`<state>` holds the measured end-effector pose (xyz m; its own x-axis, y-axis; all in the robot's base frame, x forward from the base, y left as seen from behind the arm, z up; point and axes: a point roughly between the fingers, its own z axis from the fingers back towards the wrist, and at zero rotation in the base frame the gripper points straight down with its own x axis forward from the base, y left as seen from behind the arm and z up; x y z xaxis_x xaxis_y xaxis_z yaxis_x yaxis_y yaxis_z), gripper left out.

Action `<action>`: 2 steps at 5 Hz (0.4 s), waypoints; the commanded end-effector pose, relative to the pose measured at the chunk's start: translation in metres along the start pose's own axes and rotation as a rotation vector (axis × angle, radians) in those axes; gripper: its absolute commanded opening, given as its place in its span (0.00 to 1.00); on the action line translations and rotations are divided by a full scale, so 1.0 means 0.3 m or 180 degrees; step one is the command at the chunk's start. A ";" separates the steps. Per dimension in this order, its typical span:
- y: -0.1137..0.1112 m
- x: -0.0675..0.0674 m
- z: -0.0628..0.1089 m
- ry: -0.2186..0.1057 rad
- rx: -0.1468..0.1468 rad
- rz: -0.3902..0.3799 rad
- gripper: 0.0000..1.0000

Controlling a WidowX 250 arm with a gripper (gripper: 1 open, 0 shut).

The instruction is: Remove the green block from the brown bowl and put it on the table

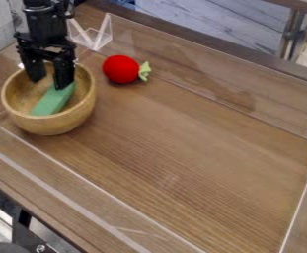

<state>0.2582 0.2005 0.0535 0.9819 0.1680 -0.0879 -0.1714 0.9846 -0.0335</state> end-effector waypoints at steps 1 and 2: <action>-0.002 0.005 0.035 -0.0160 0.0116 0.0030 1.00; -0.029 -0.009 0.021 -0.0153 0.0117 0.0039 0.00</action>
<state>0.2517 0.1878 0.0397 0.9779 0.1828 -0.1015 -0.1866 0.9820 -0.0289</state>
